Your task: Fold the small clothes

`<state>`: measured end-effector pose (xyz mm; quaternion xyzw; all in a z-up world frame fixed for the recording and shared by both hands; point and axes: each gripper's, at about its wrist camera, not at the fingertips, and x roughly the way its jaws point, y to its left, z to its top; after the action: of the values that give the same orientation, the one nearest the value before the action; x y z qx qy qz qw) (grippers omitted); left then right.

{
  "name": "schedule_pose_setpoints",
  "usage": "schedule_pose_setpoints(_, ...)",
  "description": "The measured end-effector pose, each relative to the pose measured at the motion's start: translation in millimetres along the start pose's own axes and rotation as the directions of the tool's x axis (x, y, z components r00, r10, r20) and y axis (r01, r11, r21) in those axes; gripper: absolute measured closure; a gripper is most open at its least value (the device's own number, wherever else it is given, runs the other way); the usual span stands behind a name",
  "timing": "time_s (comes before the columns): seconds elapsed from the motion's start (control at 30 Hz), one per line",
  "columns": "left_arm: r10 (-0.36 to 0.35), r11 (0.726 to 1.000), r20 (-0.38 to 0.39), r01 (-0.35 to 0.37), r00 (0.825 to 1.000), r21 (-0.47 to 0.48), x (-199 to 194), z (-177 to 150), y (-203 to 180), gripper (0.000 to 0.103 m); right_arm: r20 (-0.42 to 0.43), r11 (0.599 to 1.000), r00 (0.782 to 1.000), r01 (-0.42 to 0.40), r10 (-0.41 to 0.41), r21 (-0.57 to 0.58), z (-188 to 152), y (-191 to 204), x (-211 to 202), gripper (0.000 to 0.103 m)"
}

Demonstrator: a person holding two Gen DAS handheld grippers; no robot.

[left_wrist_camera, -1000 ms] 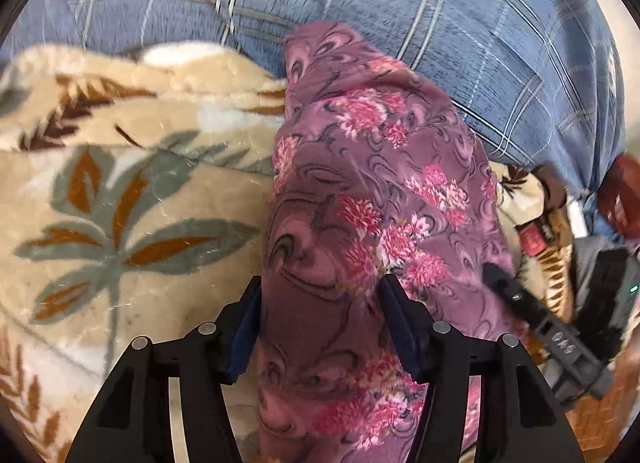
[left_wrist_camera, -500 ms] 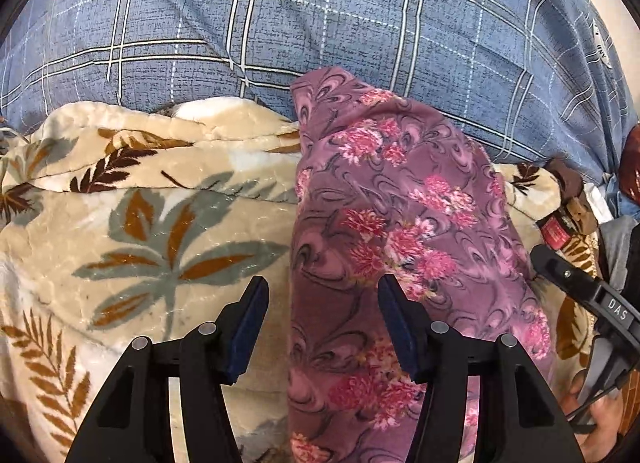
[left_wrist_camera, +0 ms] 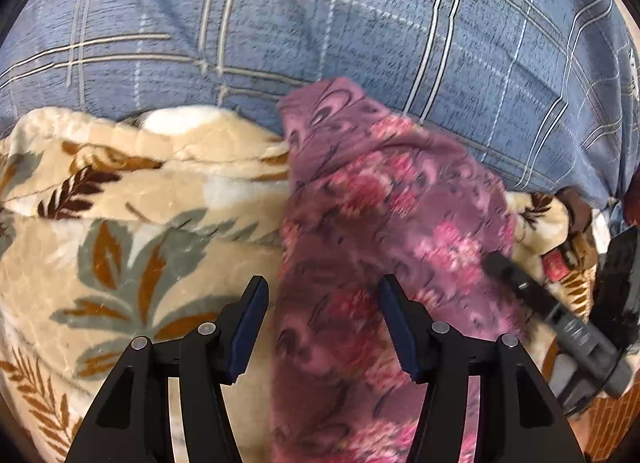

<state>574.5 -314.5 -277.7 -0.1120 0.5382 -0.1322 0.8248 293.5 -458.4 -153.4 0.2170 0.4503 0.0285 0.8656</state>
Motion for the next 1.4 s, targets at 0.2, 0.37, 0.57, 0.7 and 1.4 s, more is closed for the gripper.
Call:
schedule_pose_setpoints(0.2,0.006,0.998,0.009,-0.005,1.0,-0.064,18,38,15,0.042,-0.02,0.998,1.0,0.005,-0.006,-0.061,4,16,13,0.045)
schedule_pose_setpoints(0.37,-0.054,0.996,-0.036,0.051,0.998,-0.077,34,59,8,0.072,0.039,0.996,0.999,-0.01,0.013,-0.09,4,26,3,0.092)
schedule_pose_setpoints(0.57,0.026,1.0,-0.039,-0.025,0.999,0.015,54,65,-13,0.069,0.072,1.0,0.997,0.017,-0.017,0.005,2,-3,-5,0.092)
schedule_pose_setpoints(0.7,0.029,0.998,-0.014,-0.028,0.999,0.059,32,58,-14,0.069,0.062,0.995,0.997,-0.041,0.035,0.088,-5,-20,-8,0.083)
schedule_pose_setpoints(1.4,-0.027,0.999,-0.004,0.027,1.0,0.037,-35,-73,7,0.051,0.144,0.998,0.987,-0.069,0.069,-0.004,-78,-20,-89,0.084)
